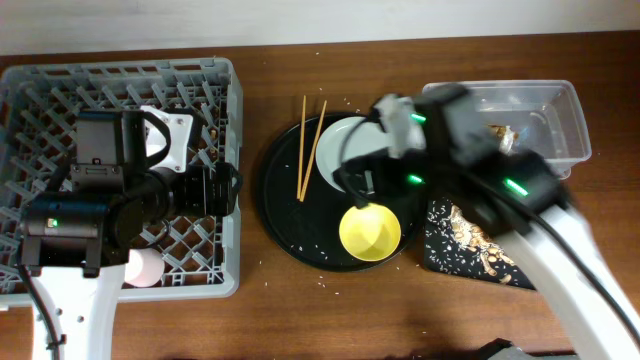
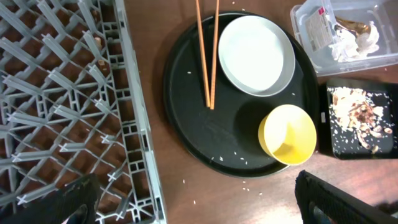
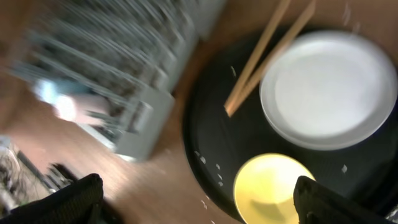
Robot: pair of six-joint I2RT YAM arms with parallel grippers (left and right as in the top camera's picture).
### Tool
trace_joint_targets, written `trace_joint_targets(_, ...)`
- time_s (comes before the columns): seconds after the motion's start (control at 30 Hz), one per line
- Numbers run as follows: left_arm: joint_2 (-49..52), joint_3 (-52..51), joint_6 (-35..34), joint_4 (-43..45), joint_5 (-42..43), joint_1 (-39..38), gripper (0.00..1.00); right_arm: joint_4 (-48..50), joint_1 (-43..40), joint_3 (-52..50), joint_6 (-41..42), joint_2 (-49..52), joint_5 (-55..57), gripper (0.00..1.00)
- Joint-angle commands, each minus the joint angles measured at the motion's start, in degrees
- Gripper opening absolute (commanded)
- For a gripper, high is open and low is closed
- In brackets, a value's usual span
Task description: Sort waste into correct bins and load items into the dishwasher rack
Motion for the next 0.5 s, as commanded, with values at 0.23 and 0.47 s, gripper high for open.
trace_joint_targets(0.23,-0.24,0.63,1.11,0.11,-0.42,-0.17,0.99,7.23,-6.25,-16.17,-14.78,-30.97,35.78,0.98)
trace_joint_targets(0.47,-0.24,0.63,1.11,0.11,-0.39,-0.17,0.99,27.26,-19.08,-58.45,-14.75,-59.6,29.27,0.99)
